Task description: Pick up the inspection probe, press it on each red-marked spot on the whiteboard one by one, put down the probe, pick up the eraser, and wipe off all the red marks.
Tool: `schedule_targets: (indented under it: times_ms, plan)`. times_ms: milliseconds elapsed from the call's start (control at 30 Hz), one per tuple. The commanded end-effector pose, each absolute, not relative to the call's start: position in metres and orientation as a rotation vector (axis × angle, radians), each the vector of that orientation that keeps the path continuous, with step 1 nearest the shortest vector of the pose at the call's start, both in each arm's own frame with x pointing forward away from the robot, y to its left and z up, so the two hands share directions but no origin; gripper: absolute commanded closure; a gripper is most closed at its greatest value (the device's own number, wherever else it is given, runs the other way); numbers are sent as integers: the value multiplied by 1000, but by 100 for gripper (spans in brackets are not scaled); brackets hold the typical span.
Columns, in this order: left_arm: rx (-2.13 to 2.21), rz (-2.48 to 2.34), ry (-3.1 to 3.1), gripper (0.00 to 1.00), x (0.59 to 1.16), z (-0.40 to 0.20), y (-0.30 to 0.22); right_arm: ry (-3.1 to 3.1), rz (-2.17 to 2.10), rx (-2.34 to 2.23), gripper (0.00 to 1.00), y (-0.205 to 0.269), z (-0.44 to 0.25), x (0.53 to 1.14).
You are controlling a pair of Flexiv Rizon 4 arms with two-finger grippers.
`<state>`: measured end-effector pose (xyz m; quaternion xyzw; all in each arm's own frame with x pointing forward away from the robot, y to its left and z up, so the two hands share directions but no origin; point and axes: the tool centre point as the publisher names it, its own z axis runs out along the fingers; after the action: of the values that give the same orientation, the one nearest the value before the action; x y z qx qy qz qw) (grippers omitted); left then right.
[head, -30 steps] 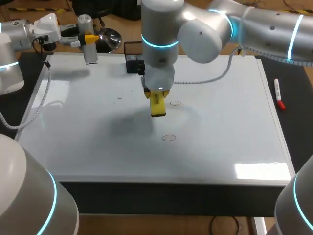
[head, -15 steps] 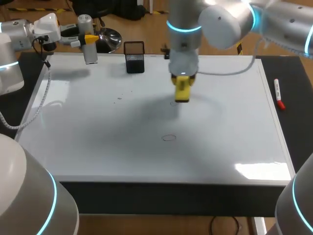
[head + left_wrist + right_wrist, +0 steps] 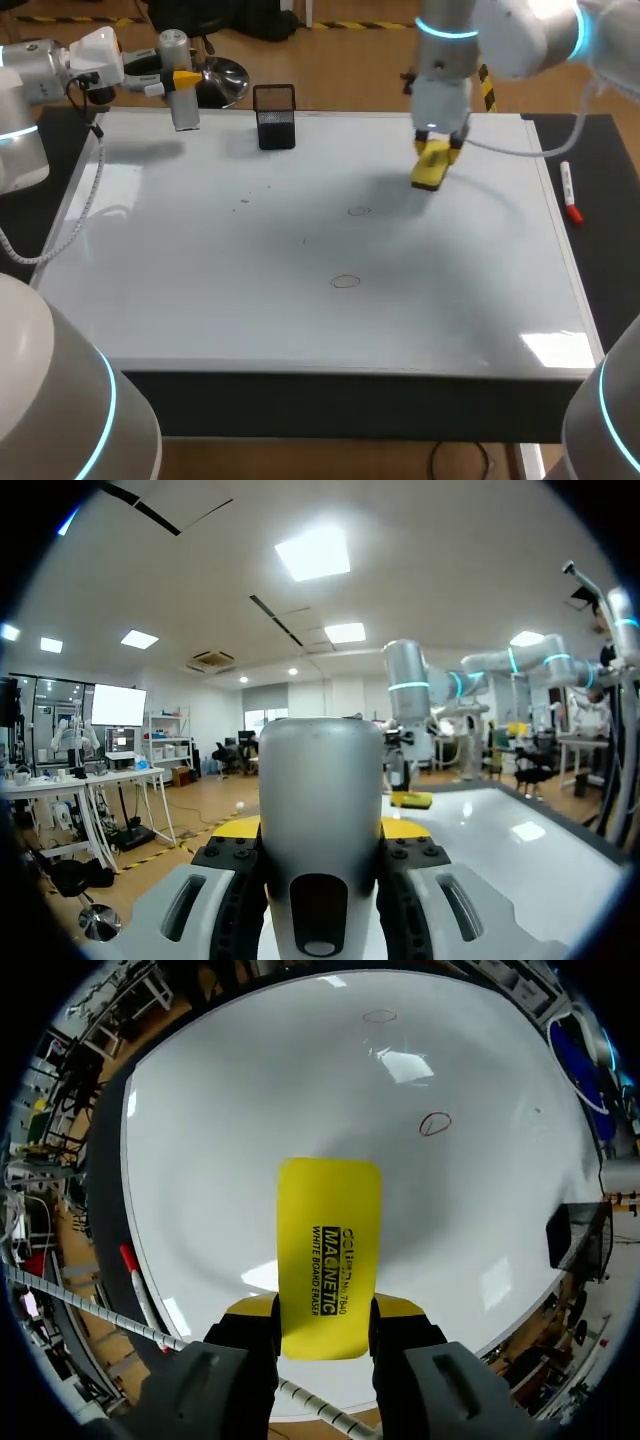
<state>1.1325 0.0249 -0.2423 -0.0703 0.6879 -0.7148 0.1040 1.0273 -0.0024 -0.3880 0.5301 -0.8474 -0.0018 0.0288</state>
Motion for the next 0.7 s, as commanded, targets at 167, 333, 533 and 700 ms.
schedule_targets:
  times_ms: [167, 333, 533, 700]
  plan:
    - [-207, -2106, 2029, 100, 1132, -241, 25, -2700, -37, 1543, 100, -61, -382, 1036]
    - [-207, -2106, 2029, 100, 1132, -241, 25, -2717, -38, 1511, 100, -80, -381, 1039]
    - [-207, -2106, 2029, 100, 1132, -241, 25, -2721, -44, 1491, 100, -95, -381, 1044]
    - [-207, -2106, 2029, 100, 1132, -241, 25, -2725, -28, 1483, 100, -102, -377, 1046]
